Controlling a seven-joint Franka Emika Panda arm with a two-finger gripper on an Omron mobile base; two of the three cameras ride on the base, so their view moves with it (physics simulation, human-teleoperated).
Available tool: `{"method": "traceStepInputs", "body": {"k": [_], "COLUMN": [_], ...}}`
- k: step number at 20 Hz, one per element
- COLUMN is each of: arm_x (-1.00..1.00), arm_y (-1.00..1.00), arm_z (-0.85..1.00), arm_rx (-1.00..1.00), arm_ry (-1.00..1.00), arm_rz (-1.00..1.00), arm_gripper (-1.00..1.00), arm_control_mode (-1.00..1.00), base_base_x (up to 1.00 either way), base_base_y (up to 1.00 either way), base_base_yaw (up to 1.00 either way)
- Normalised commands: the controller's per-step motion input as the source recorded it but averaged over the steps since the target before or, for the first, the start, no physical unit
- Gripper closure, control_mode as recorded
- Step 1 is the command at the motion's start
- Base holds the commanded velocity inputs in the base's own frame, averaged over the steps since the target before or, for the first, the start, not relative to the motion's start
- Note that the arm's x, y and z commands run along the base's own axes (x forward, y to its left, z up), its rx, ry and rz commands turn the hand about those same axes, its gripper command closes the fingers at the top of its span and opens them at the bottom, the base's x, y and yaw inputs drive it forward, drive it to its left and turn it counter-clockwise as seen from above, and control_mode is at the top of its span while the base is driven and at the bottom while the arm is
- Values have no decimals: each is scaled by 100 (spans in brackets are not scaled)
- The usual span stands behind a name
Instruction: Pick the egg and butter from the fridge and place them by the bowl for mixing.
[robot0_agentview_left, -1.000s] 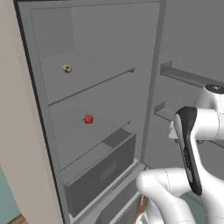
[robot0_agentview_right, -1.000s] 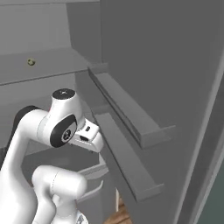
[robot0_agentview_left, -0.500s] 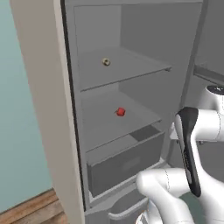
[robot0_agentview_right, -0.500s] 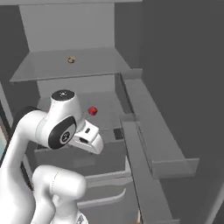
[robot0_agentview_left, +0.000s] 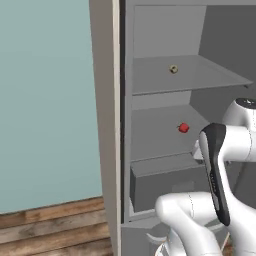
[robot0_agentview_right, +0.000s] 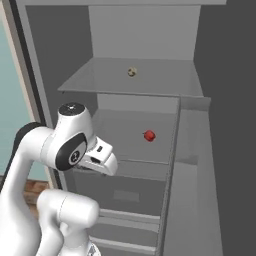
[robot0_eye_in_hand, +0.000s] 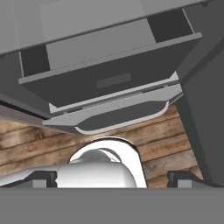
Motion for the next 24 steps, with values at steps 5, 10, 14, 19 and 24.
{"method": "traceStepInputs", "body": {"k": [5,10,14,19,24], "arm_x": [0,0,0,0,0], "arm_y": [0,0,0,0,0], "arm_z": [0,0,0,0,0], "arm_rx": [0,0,0,0,0], "arm_ry": [0,0,0,0,0], "arm_rz": [0,0,0,0,0], "arm_gripper": [-100,-100,-100,-100,-100], "arm_control_mode": [100,100,100,100,100], "base_base_x": [48,7,-2,0,0], "base_base_y": [0,0,0,0,0], "base_base_yaw": [10,0,0,0,0]}}
